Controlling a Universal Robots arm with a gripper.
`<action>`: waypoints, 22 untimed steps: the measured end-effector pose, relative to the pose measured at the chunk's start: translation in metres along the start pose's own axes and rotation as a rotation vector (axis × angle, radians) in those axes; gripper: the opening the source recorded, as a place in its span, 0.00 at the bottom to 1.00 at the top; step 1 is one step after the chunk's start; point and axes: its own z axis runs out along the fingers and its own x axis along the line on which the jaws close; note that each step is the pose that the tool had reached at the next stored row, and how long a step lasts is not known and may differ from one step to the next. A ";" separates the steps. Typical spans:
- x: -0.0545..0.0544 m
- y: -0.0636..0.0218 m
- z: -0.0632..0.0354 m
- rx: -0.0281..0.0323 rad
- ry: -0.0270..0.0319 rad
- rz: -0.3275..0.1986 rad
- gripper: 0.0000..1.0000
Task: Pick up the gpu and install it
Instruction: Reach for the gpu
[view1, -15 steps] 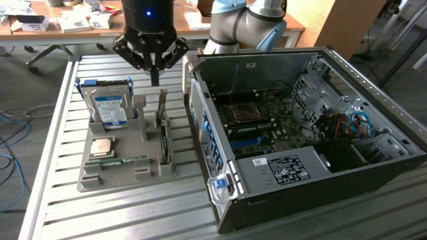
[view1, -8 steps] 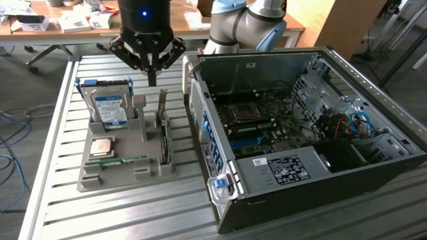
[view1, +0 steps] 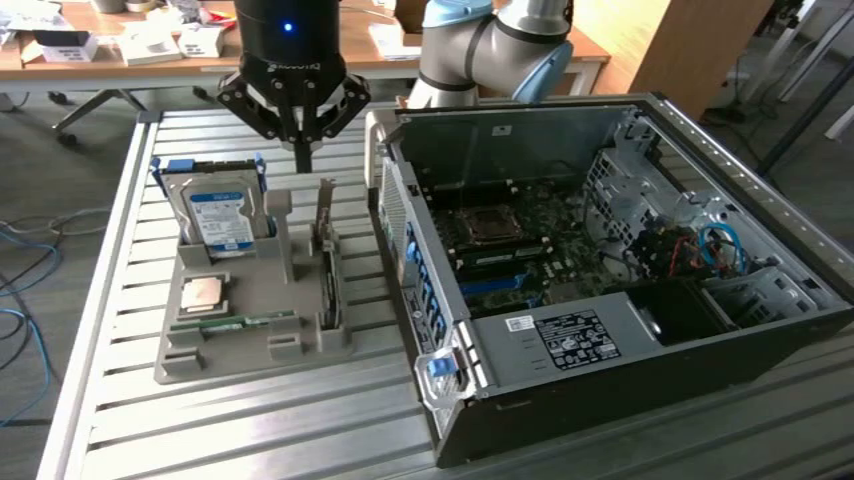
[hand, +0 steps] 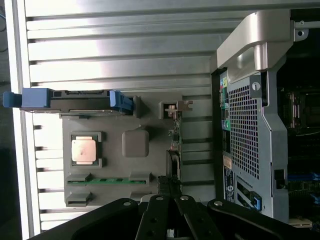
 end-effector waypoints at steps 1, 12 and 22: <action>0.000 0.0000 0.0000 0.0000 0.0000 0.000 0.11; 0.005 -0.0004 0.0000 0.0000 0.0000 0.000 0.11; 0.005 -0.0004 0.0000 -0.0001 0.0001 0.000 0.11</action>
